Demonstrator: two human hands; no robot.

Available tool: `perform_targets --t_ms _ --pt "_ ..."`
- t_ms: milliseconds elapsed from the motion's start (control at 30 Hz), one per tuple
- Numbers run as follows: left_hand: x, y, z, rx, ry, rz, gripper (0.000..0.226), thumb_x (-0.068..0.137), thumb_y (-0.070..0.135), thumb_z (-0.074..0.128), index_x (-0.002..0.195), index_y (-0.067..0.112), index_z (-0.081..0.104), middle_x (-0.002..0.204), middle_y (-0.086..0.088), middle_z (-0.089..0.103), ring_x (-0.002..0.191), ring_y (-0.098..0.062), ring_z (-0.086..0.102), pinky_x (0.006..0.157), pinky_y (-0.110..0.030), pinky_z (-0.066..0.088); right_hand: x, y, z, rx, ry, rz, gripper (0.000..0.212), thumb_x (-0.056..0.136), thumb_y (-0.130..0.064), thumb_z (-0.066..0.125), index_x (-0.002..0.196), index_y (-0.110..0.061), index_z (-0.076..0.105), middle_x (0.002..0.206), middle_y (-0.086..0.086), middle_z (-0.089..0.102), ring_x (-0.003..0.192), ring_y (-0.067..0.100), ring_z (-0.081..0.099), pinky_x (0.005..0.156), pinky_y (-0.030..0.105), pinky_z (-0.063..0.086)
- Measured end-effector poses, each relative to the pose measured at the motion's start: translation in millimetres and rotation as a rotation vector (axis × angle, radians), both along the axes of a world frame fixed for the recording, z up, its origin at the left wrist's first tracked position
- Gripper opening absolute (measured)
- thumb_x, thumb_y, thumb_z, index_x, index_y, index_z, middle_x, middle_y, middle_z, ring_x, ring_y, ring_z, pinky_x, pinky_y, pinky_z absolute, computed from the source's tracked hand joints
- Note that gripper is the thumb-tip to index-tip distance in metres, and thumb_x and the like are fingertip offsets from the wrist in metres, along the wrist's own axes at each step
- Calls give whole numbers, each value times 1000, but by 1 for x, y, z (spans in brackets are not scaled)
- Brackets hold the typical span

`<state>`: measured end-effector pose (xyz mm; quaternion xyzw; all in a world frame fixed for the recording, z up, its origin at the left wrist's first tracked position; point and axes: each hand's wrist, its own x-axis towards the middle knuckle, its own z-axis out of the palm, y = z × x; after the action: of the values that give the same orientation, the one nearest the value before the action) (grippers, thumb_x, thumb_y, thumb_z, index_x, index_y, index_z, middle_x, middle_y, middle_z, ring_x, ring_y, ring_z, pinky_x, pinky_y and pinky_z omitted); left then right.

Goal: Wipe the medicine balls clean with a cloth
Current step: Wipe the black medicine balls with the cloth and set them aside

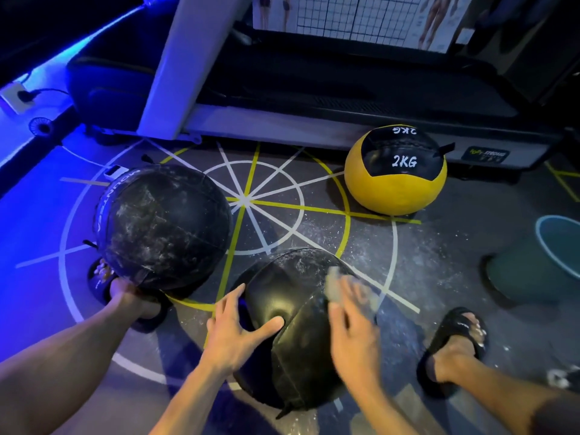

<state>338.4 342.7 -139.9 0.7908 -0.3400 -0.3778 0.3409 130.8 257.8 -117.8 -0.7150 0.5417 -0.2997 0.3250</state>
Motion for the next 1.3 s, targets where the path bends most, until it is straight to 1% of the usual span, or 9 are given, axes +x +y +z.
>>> perform_targets --t_ms 133,300,433,533,667,867,1067,1167,1300 --pt "-4 0 -3 2 -62 -15 141 32 107 55 152 35 32 150 5 34 138 -21 32 116 -44 24 16 -10 8 -403 272 651 53 104 -21 45 156 -30 39 162 -11 35 153 3 21 127 27 10" --pt "-9 1 3 36 -33 -21 137 30 100 64 148 38 31 137 9 27 132 -24 27 112 -46 27 -1 -82 6 221 67 -28 23 108 -30 45 100 -38 66 98 -4 66 95 22 67 72 31 51" --pt "-9 1 2 20 -49 -6 140 27 104 61 146 37 33 133 10 27 129 -23 28 112 -44 28 12 -34 19 -18 154 294 43 107 -26 47 148 -36 50 155 -15 40 144 -3 29 120 17 18" --pt "-9 1 2 36 -63 -32 139 28 103 61 147 38 31 132 12 26 132 -25 27 114 -46 28 3 -27 15 -175 210 574 47 106 -28 46 150 -41 42 158 -23 34 149 -7 21 122 17 13" --pt "-16 0 6 33 -67 -26 142 25 105 59 147 38 32 129 15 23 134 -25 25 117 -48 27 -23 -70 8 121 137 8 38 107 -34 44 140 -25 62 124 -17 66 113 -2 58 88 11 41" --pt "-15 -5 5 25 -67 -22 140 26 104 60 147 38 32 131 14 23 134 -26 27 115 -46 27 -13 8 9 -264 162 543 46 106 -24 50 152 -31 45 159 -16 39 150 2 28 123 20 19" --pt "-18 -6 10 43 -68 -42 146 22 106 57 147 37 31 128 15 21 135 -28 25 114 -47 29 -27 -32 5 92 -22 -122 54 100 -54 43 127 -15 68 117 1 73 117 24 66 89 6 42" --pt "-17 -7 8 31 -75 -41 143 23 106 57 146 37 31 131 14 24 136 -26 25 113 -46 28 -3 2 19 -104 86 194 44 106 -33 45 151 -33 46 155 -23 39 147 -9 24 119 10 12" --pt "-19 -4 8 32 -87 -59 142 25 106 57 147 37 30 131 15 23 135 -26 25 114 -48 30 -26 -26 4 -252 179 514 50 102 -15 57 145 -39 51 153 -6 51 139 9 50 117 26 37"
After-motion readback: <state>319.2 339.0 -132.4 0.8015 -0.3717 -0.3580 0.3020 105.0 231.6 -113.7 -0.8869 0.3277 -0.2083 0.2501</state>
